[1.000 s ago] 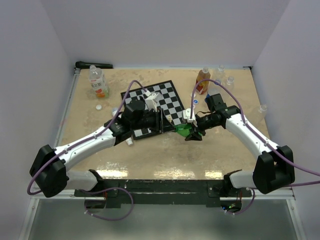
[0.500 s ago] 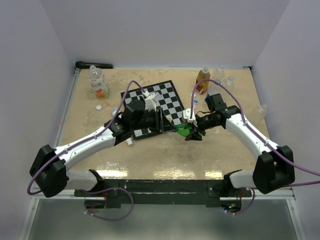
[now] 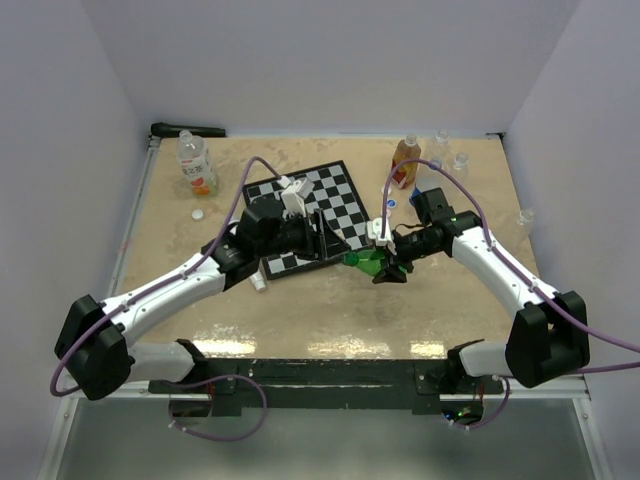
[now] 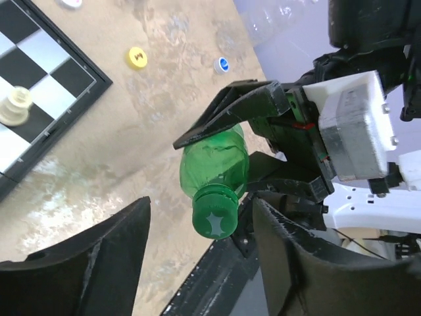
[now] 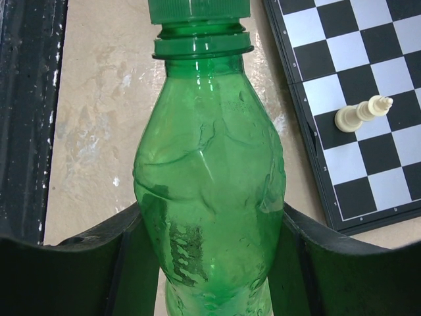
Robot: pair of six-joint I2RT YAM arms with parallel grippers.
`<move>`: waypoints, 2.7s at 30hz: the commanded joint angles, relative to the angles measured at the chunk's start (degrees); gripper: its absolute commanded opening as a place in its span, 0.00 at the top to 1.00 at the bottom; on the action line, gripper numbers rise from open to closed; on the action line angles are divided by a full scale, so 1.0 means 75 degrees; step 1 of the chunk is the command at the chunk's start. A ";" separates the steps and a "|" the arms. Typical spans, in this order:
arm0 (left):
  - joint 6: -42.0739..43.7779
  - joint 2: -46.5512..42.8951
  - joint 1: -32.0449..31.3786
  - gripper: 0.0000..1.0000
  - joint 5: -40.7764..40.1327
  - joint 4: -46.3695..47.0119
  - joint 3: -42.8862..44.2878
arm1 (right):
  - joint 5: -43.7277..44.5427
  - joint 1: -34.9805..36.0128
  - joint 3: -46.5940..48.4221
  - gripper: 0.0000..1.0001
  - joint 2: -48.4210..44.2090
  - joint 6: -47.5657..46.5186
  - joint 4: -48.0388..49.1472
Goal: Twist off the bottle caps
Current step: Unscrew the bottle cap from the plastic bottle.
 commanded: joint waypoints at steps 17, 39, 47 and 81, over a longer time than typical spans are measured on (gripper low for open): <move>0.4182 -0.1747 0.0082 0.08 -0.0870 -0.0702 0.0129 | -0.0013 -0.0026 0.0176 0.97 -0.0026 -0.0152 -0.0216; 0.8544 -0.2792 0.0071 0.01 0.0781 0.0400 -0.0867 | -0.0013 -0.0026 0.0165 0.97 0.0020 -0.0164 -0.0216; 0.8884 -0.2686 0.0082 0.01 0.1134 0.0365 -0.0937 | -0.0025 -0.0026 0.0176 0.97 0.0044 -0.0176 -0.0239; 1.0068 -0.2030 0.0059 0.01 0.2036 0.0306 -0.0961 | -0.0013 -0.0026 0.0200 0.97 0.0103 -0.0234 -0.0309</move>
